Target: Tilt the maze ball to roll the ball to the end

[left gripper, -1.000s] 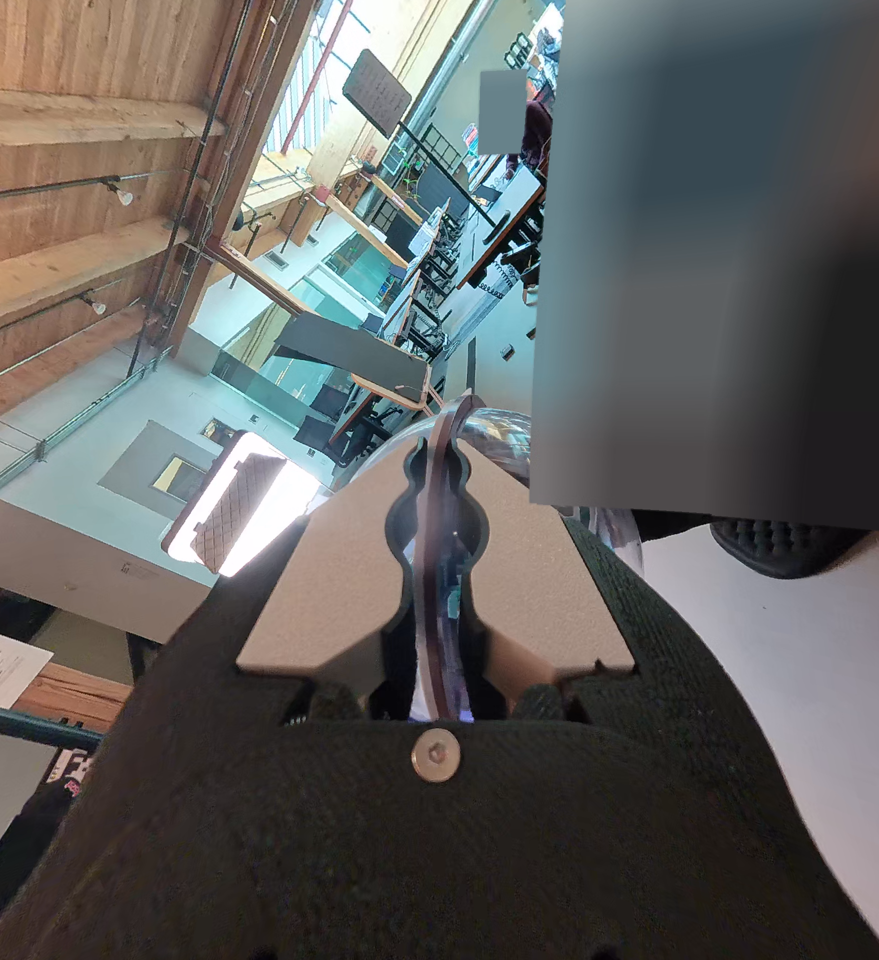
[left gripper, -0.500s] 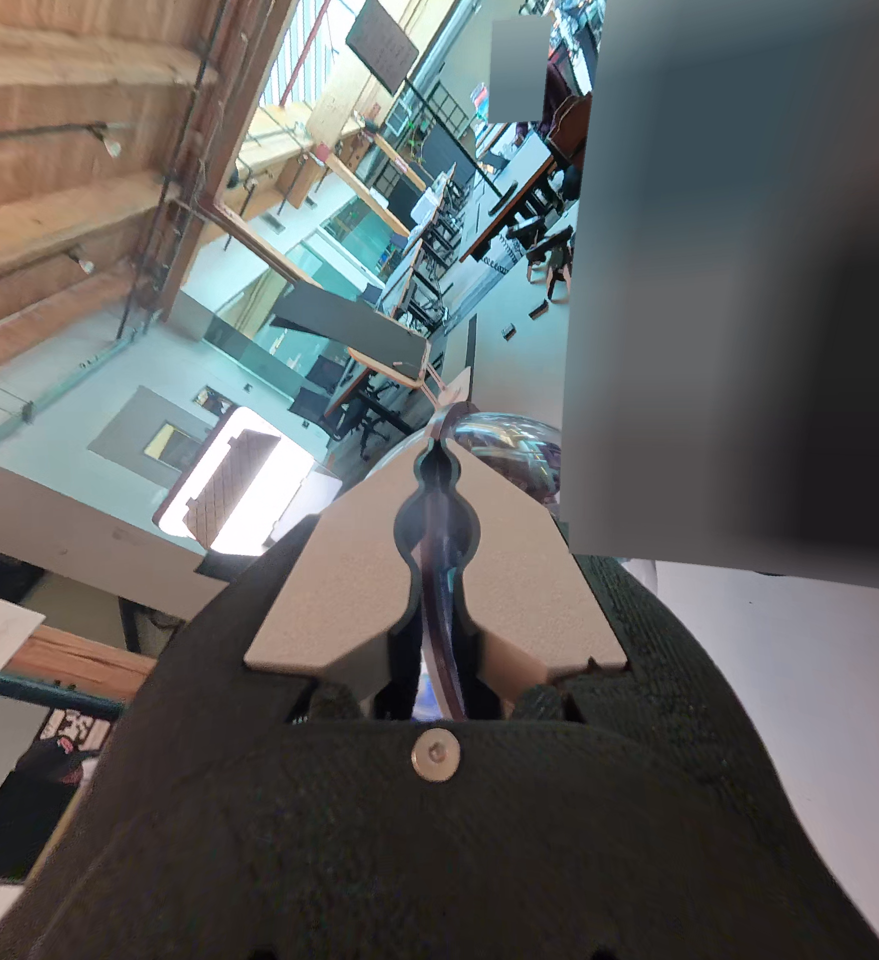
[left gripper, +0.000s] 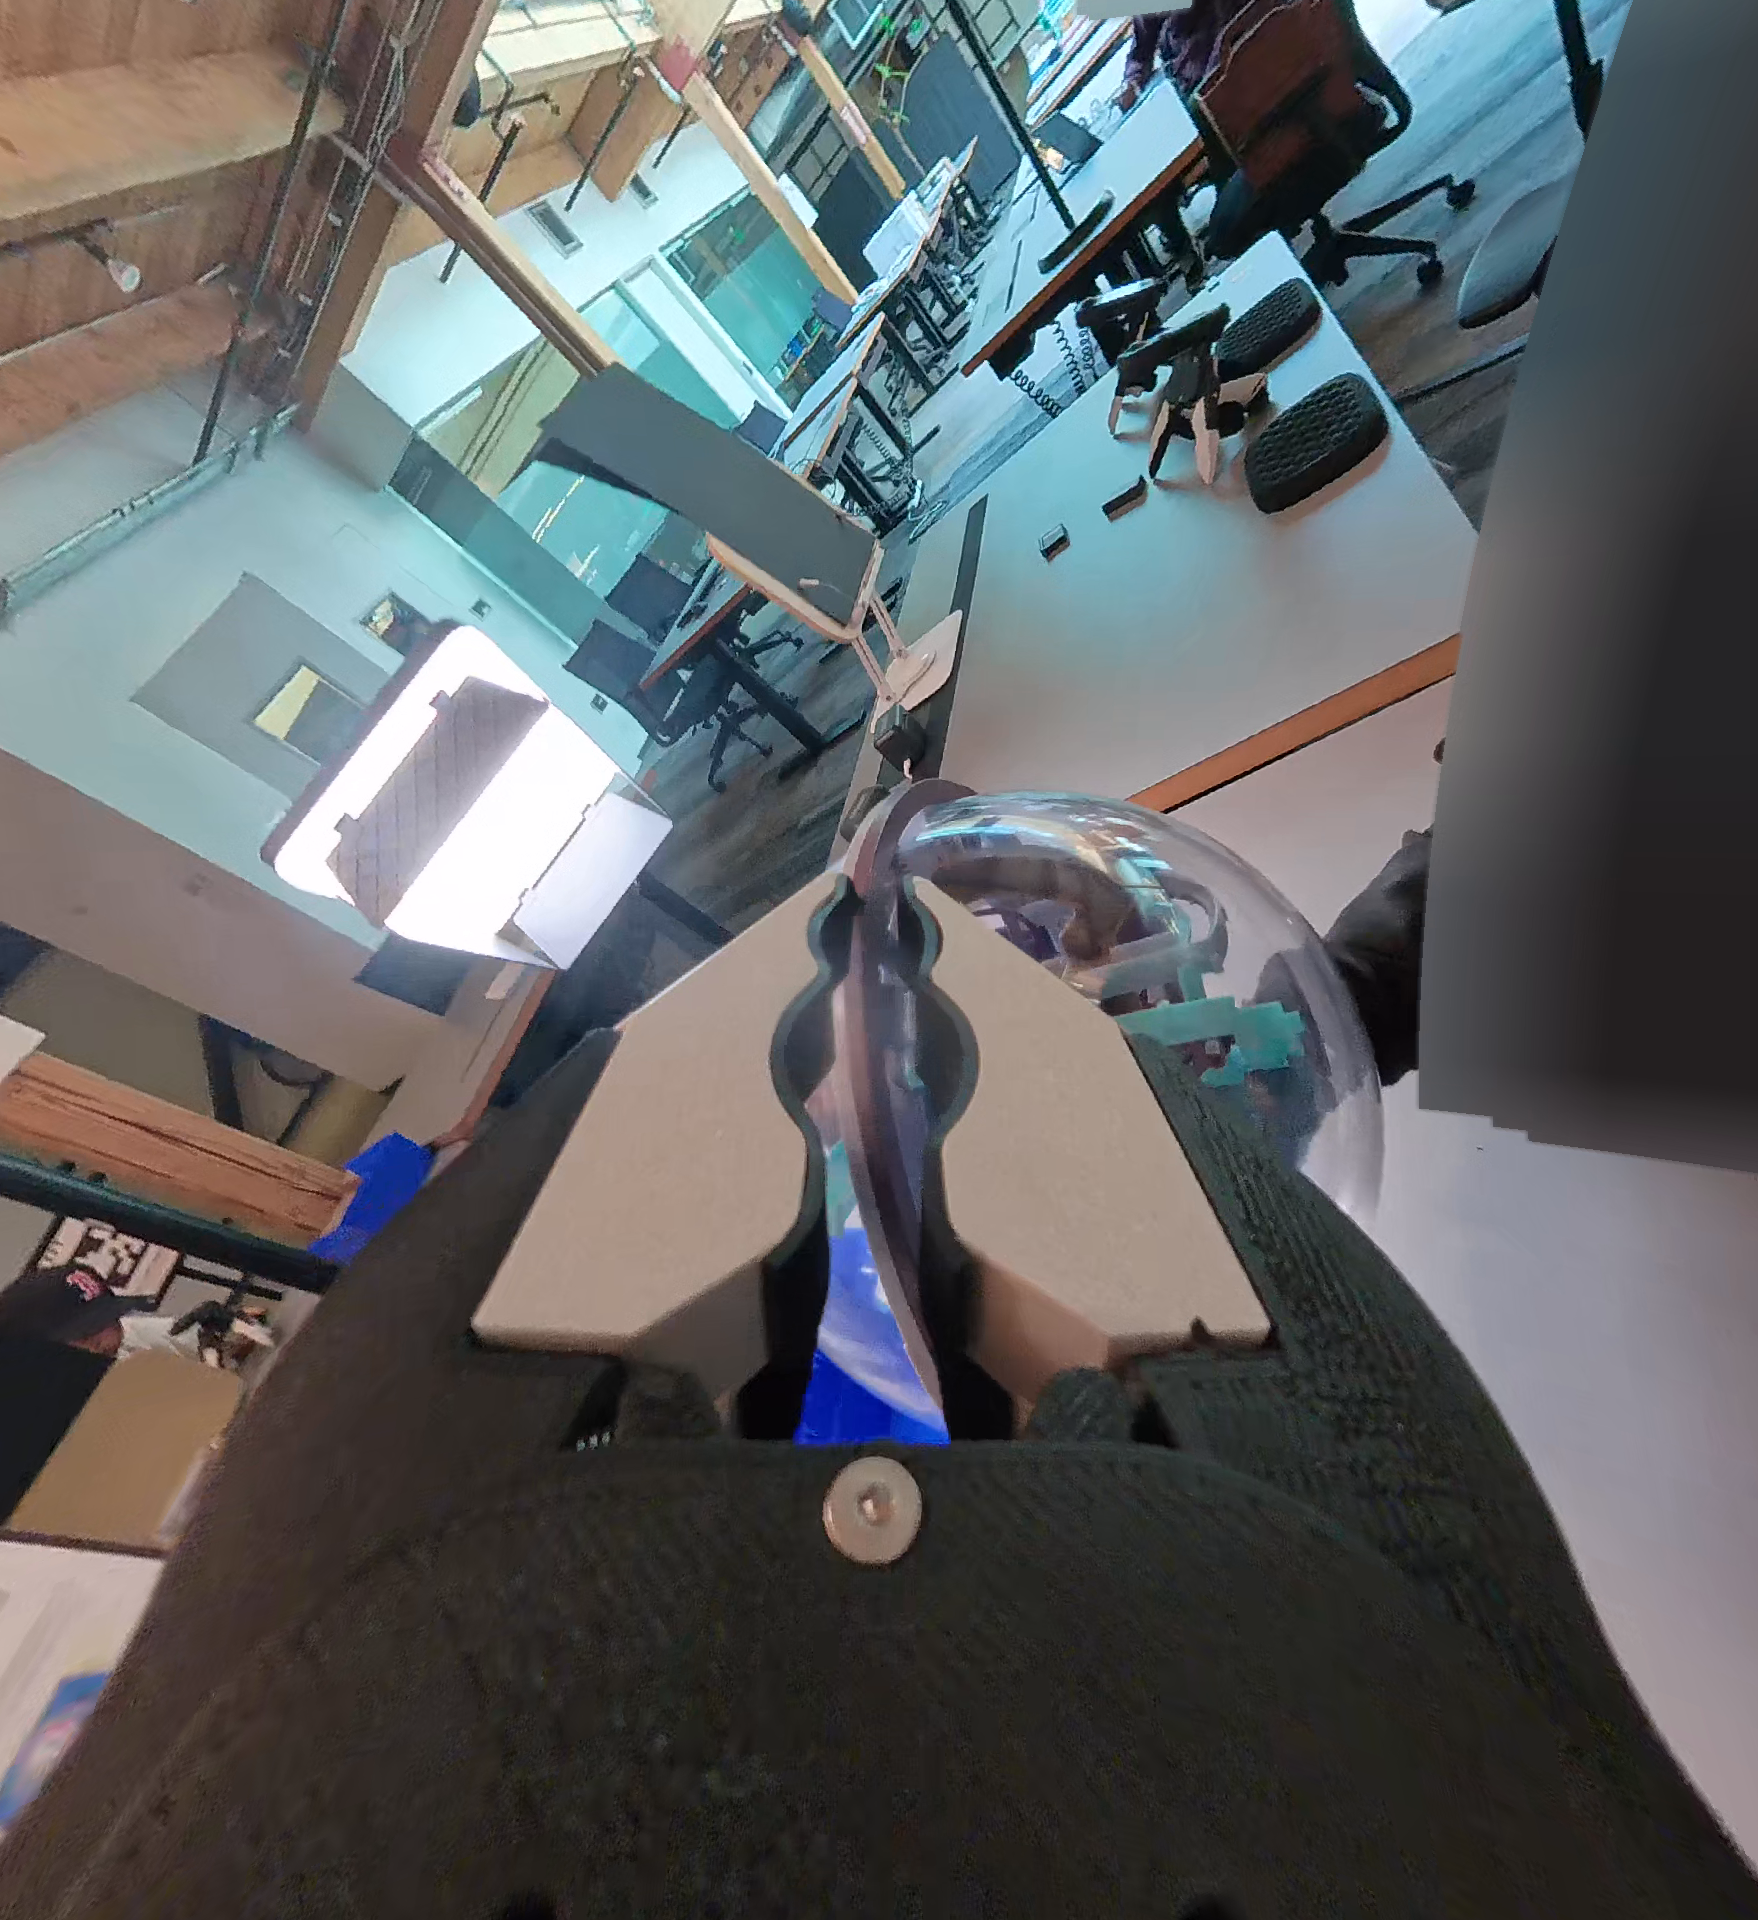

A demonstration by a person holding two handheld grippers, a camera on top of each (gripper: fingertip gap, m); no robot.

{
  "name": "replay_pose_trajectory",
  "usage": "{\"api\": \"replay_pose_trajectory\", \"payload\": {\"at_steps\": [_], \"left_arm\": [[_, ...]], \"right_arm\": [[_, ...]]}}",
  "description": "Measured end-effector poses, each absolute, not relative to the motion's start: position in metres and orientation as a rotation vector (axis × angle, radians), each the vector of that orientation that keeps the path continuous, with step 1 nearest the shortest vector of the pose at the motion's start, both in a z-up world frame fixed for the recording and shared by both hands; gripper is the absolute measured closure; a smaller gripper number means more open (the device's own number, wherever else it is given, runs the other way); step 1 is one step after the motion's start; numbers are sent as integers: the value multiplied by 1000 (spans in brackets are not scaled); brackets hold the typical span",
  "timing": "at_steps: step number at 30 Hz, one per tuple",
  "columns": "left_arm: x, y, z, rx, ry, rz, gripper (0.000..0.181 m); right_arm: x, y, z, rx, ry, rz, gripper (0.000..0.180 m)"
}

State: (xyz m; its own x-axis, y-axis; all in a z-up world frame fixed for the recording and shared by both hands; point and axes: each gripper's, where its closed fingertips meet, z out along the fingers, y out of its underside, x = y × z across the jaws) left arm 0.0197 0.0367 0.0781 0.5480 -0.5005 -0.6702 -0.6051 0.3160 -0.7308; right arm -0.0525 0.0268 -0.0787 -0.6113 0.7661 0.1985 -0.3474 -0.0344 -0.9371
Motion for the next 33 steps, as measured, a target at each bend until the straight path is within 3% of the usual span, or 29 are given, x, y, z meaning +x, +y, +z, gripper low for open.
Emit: {"api": "replay_pose_trajectory", "payload": {"at_steps": [1, 9, 17, 24, 30, 33], "left_arm": [[16, 38, 74, -1333, 1057, 72, 173], [-11, 39, 42, -1432, 896, -246, 151], [-30, 17, -19, -1429, 750, -653, 143], [-38, 9, -69, -1354, 709, -857, 153], [-31, 15, -100, -1395, 729, -788, 173], [-32, 20, -104, -1368, 684, -777, 174]], "right_arm": [[-52, 27, -84, -484, -1438, 1759, 175], [-46, 21, -121, -579, -1475, 1803, 175], [-30, 23, -157, -712, -1552, 1795, 175], [-15, 19, -179, -772, -1596, 1837, 175], [-12, 28, -178, -801, -1579, 1858, 175], [-14, 32, -180, -826, -1559, 1859, 175]]}}
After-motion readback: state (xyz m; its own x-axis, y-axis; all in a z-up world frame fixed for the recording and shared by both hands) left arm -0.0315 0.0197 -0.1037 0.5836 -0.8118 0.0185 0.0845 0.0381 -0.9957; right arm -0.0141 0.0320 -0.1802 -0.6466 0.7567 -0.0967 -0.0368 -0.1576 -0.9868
